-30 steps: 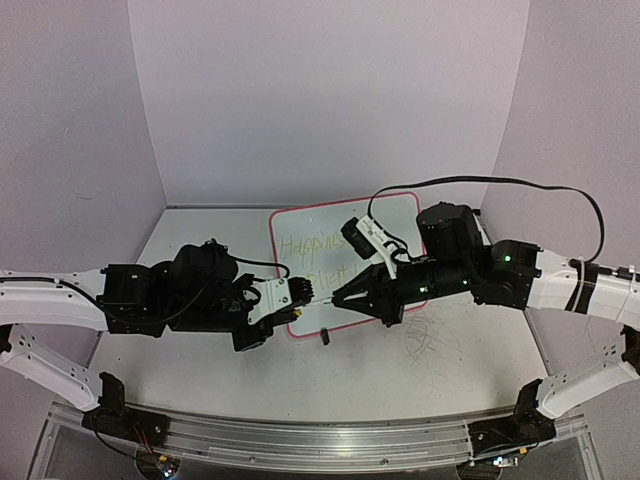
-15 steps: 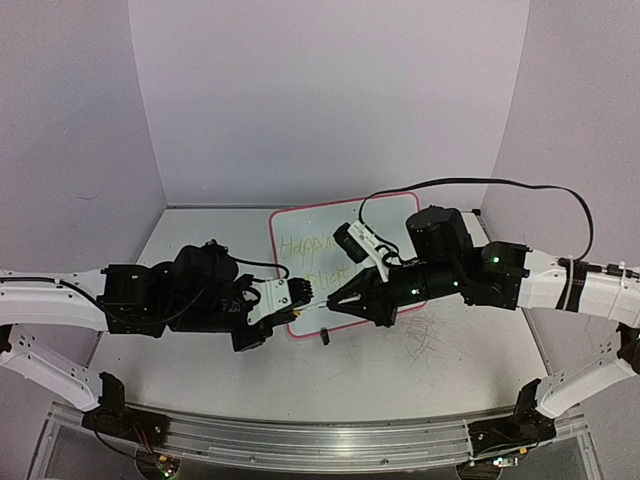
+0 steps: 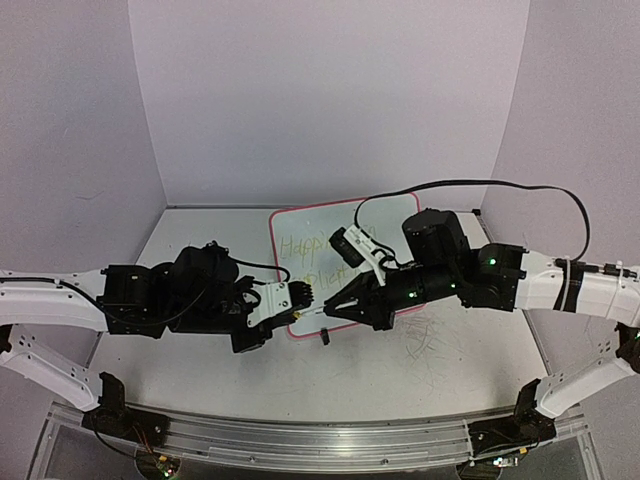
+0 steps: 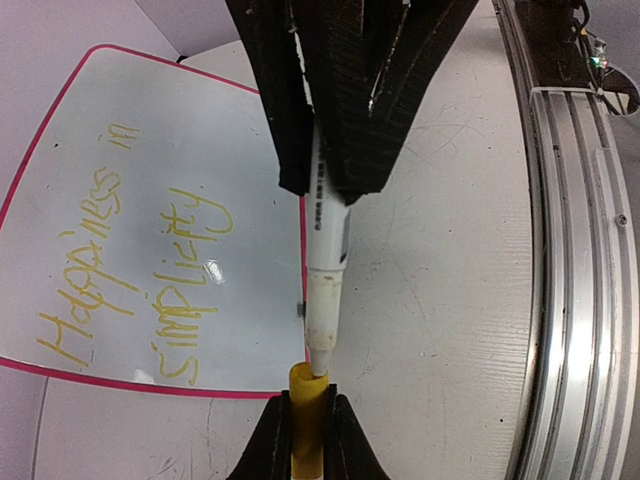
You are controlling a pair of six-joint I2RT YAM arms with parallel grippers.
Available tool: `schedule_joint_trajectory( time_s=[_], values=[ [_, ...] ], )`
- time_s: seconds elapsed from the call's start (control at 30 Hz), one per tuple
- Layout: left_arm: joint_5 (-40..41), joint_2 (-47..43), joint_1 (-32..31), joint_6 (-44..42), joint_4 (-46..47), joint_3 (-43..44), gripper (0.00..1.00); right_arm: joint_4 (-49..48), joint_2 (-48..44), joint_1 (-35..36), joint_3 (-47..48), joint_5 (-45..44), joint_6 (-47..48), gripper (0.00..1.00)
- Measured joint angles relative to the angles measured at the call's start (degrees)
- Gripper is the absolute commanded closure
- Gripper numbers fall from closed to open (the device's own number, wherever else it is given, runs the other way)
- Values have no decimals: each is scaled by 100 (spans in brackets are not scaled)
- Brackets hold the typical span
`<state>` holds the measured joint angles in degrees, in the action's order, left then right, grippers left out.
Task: Write a sentence on the whiteboard
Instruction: Insert the whiteboard marker into the pen cap.
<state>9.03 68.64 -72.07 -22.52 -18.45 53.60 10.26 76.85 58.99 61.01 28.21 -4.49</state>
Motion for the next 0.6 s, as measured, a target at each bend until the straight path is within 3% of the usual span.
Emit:
schedule_joint_trajectory(
  time_s=[0.3, 0.6],
  values=[
    [-5, 0, 0, -18, -28, 0, 100, -54, 40, 10, -34, -6, -82, 100],
    [16, 128, -13, -336, -381, 251, 100, 78, 874, -8, 588, 358, -401, 100]
  ],
)
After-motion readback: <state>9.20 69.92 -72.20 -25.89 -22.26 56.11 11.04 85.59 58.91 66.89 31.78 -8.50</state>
